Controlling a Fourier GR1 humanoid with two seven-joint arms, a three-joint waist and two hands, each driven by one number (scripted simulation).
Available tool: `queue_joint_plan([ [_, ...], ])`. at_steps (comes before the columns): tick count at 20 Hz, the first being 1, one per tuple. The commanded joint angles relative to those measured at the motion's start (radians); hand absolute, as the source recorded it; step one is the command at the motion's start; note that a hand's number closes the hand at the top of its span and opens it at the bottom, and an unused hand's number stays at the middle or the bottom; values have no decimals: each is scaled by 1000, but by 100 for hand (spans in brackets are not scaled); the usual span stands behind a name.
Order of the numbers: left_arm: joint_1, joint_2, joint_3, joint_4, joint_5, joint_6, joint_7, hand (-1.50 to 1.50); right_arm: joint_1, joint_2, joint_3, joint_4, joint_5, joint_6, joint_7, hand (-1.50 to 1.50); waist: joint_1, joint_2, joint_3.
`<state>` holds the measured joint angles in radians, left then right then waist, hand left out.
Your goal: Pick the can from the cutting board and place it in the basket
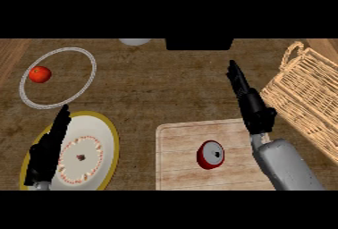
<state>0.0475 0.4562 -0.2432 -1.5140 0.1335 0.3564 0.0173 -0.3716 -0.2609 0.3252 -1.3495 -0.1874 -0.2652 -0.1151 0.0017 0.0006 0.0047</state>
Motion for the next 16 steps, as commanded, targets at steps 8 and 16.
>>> queue_joint_plan([
  [8,-172,26,125,28,180,-144,154,0,-9,-194,11,-155,127,178,-189,150,-18,1,-8],
  [16,-205,26,137,94,179,-192,146,0,-88,152,293,-225,615,-291,205,-150,-6,-6,-8],
])
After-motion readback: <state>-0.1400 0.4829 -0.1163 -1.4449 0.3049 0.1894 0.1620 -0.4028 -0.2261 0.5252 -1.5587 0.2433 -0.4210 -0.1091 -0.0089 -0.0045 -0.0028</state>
